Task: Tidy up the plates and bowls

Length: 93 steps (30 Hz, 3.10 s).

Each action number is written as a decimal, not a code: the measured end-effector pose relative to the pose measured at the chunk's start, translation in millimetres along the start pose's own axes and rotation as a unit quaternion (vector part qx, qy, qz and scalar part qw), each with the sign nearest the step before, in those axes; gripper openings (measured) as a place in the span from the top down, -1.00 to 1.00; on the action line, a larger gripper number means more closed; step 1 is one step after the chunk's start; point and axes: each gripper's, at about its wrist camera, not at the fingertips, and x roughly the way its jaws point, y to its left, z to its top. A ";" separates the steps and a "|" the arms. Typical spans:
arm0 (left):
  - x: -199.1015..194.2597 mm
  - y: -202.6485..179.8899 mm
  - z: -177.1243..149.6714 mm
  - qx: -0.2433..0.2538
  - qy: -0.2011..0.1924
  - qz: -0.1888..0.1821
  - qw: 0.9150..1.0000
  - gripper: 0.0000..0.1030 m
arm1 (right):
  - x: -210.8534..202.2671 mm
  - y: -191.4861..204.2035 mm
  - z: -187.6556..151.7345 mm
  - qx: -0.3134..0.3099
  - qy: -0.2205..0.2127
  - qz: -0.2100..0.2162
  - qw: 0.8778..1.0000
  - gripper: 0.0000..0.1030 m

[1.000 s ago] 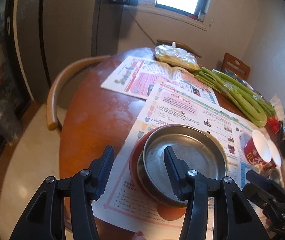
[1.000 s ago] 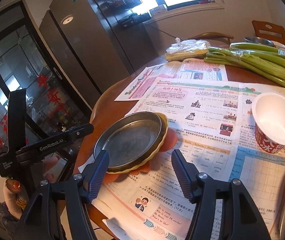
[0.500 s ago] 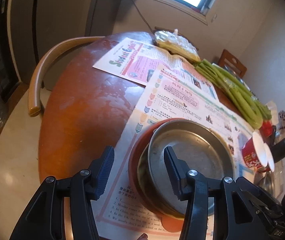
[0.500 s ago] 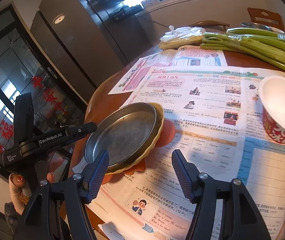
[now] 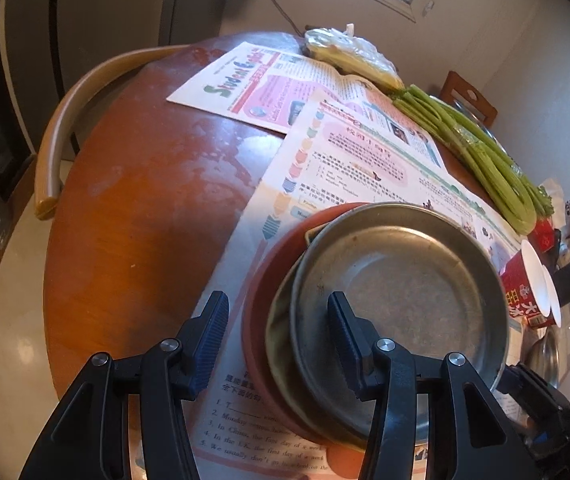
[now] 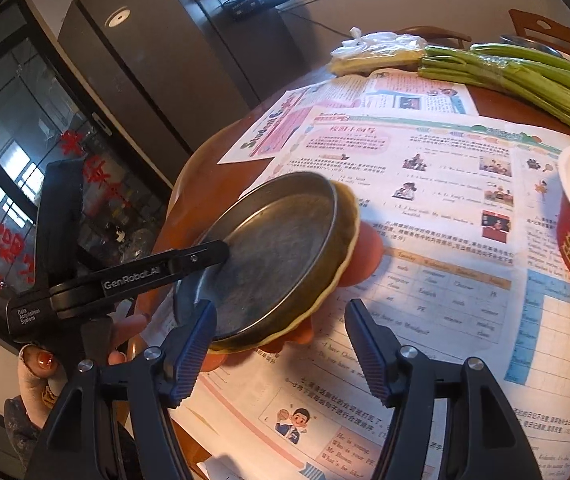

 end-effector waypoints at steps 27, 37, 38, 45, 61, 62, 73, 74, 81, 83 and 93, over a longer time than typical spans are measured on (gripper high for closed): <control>43.8 -95.4 21.4 0.061 0.029 -0.044 0.997 -0.07 | -19.9 -60.0 9.7 0.039 -0.039 -0.073 0.996 -0.35; 38.0 -90.3 20.0 0.044 0.013 -0.027 0.999 -0.08 | -30.4 -63.6 10.2 0.029 -0.056 -0.096 0.993 -0.35; 35.8 -89.3 19.7 0.043 0.009 -0.024 0.999 -0.08 | -32.3 -63.6 9.9 0.029 -0.060 -0.097 0.993 -0.35; 18.2 -86.4 14.5 0.041 -0.014 -0.015 0.999 -0.08 | -46.5 -61.2 9.7 0.020 -0.088 -0.114 0.989 -0.35; -11.3 -92.1 4.2 0.065 -0.046 0.003 0.997 -0.08 | -43.6 -39.8 3.4 -0.027 -0.066 -0.126 0.990 -0.37; -14.8 -93.1 3.3 0.067 -0.051 0.005 0.996 -0.08 | -45.2 -40.6 3.2 -0.023 -0.067 -0.122 0.990 -0.37; -62.9 -124.4 -12.9 0.096 -0.100 0.022 0.990 -0.08 | -100.9 -35.4 -0.5 -0.023 -0.135 -0.117 0.984 -0.37; -66.6 -127.5 -14.9 0.098 -0.103 0.020 0.990 -0.08 | -108.9 -34.9 -2.0 -0.023 -0.143 -0.116 0.983 -0.37; -85.9 -161.0 -32.0 0.110 -0.103 -0.010 0.989 -0.08 | -161.4 -39.5 -12.6 -0.022 -0.183 -0.127 0.975 -0.37; -88.6 -173.6 -39.9 0.118 -0.100 -0.014 0.988 -0.08 | -174.9 -44.3 -16.0 -0.017 -0.190 -0.134 0.972 -0.37; -95.2 -242.5 -67.8 0.167 -0.089 -0.041 0.981 -0.08 | -242.7 -82.3 -46.2 0.019 -0.226 -0.179 0.957 -0.37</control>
